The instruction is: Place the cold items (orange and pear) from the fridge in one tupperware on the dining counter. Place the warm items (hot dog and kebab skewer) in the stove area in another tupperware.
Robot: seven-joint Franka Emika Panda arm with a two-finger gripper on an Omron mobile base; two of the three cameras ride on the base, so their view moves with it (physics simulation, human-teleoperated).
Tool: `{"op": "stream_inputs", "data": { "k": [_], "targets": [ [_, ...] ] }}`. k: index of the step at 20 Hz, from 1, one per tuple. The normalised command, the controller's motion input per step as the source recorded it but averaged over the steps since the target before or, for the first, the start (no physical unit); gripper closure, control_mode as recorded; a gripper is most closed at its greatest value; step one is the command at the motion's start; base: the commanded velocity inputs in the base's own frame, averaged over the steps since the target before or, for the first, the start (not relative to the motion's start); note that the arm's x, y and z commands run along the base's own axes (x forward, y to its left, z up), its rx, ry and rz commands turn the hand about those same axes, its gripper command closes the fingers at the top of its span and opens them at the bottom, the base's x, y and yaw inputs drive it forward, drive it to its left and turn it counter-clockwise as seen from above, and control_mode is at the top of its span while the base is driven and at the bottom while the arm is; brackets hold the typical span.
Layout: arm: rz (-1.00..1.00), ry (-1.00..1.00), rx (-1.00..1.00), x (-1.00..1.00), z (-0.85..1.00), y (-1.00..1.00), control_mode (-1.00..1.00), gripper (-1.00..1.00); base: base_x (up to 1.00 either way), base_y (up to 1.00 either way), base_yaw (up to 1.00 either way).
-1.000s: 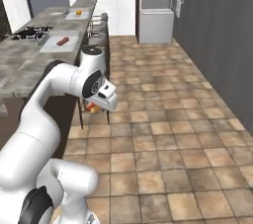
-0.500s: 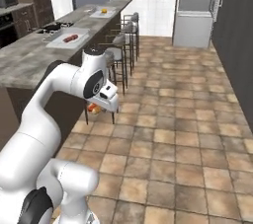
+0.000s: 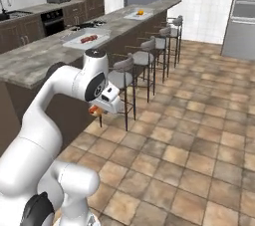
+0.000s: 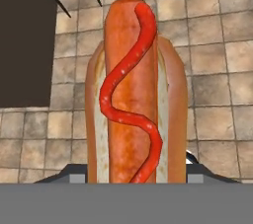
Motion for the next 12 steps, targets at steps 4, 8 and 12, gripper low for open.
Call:
{"op": "stream_inputs", "data": {
  "k": [4, 8, 12],
  "targets": [
    [0.0, 0.0, 0.0, 0.0, 0.0, 0.0, 1.0, 1.0, 0.95, -0.57, 0.55],
    [0.0, 0.0, 0.0, 0.0, 0.0, 0.0, 1.0, 1.0, 0.82, -0.64, 0.61],
    [0.0, 0.0, 0.0, 0.0, 0.0, 0.0, 1.0, 1.0, 0.59, -0.78, 0.58]
  ]
}}
